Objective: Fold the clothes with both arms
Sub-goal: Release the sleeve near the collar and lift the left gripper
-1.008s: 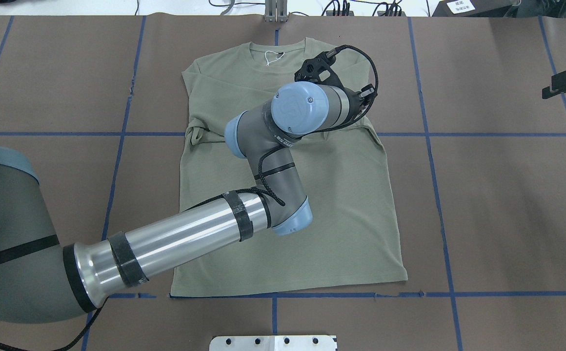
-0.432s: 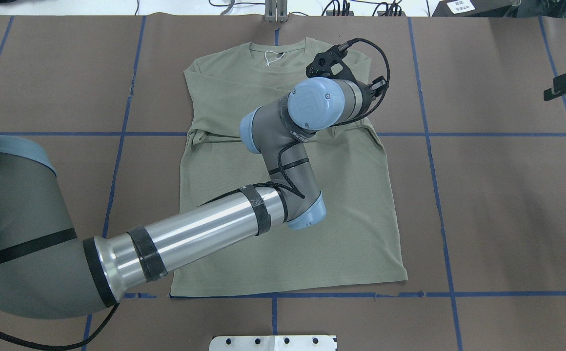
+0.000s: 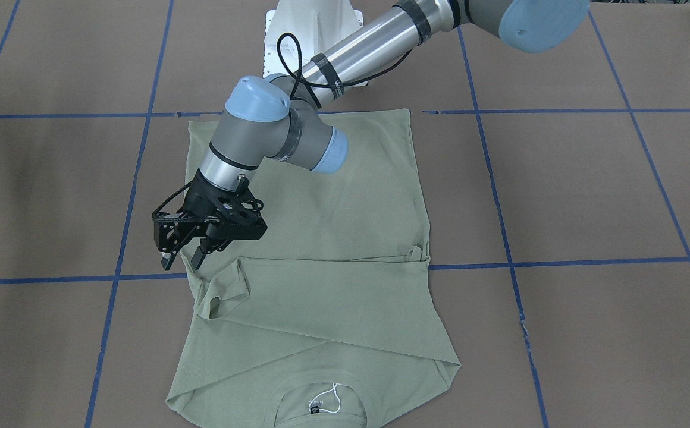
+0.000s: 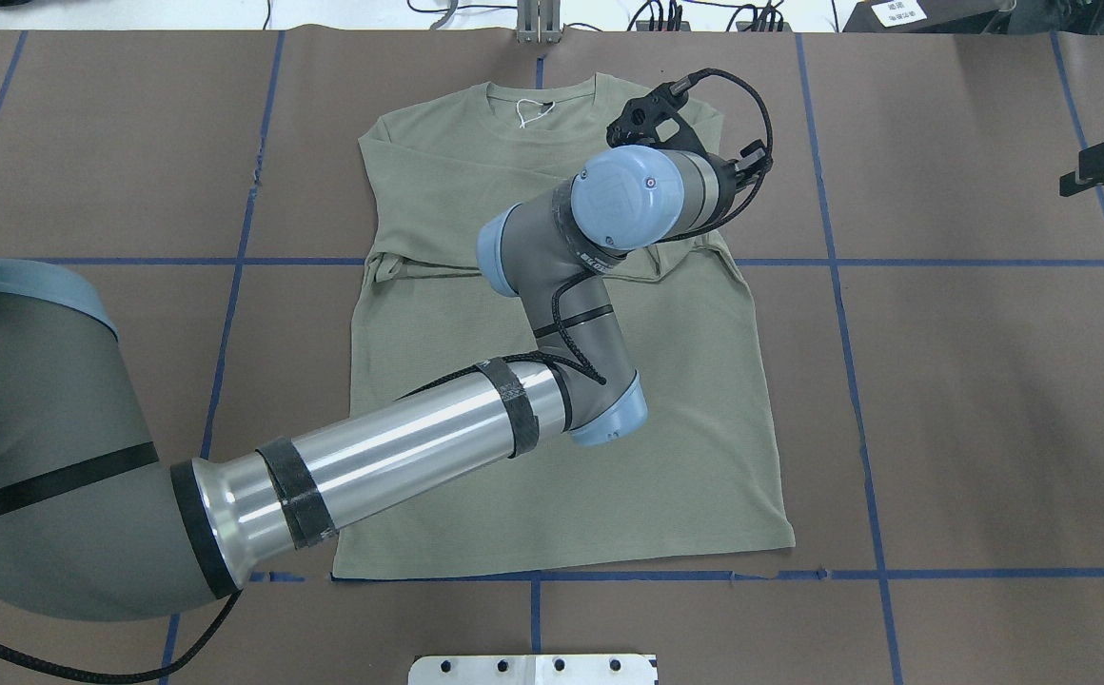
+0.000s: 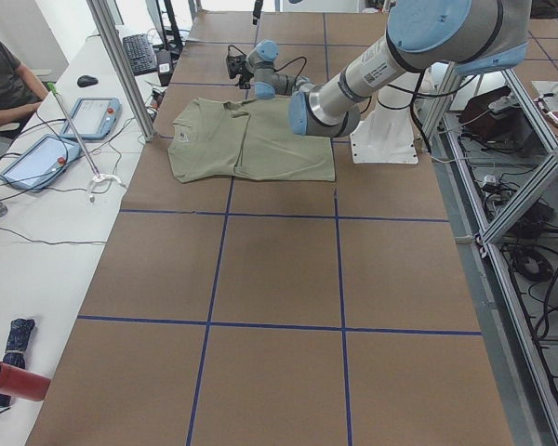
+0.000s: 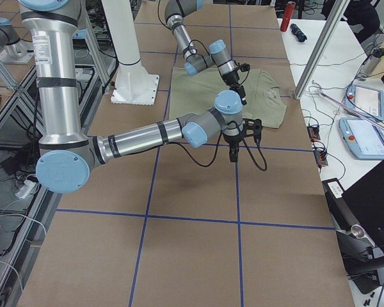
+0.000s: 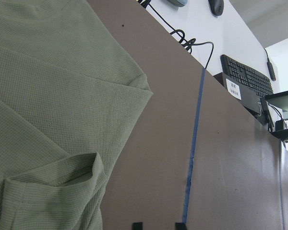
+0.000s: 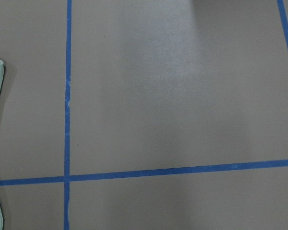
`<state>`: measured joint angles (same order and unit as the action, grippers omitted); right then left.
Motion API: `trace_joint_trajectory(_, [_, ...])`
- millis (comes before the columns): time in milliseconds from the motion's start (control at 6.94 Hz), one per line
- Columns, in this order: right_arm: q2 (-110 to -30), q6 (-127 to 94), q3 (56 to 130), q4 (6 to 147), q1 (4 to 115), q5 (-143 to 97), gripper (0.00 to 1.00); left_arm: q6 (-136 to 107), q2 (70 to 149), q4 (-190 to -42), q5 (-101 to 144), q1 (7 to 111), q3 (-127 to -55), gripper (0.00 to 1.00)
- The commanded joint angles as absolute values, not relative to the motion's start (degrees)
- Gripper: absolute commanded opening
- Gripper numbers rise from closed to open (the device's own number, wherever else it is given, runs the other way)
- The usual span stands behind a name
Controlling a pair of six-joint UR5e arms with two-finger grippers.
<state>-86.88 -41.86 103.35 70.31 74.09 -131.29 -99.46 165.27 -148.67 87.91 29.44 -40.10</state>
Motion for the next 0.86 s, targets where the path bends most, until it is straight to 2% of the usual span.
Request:
trace_joint_trajectory(0, [-86.57,-42.71,103.88,70.31,73.31,-131.83,1.00,-99.06,162.45,-145.31,91.64,29.44,-47.40,0.61])
trace_joint_trajectory(144, [-86.57,-49.24,105.63,70.14,70.78,-131.84,1.00,-98.62,157.64,-138.32,95.59,29.70,-56.86,0.61])
trace_joint_trajectory(432, [-86.57,-66.80,111.42,69.79,61.31,-128.35,1.00,-95.92,150.42,-131.51,98.07,30.58,-69.73,0.60])
trace_joint_trajectory(720, [-86.66,-85.42,117.56,69.96,45.18,-110.42,1.00,-89.68,136.65,-127.11,99.66,31.11,-87.36,0.61])
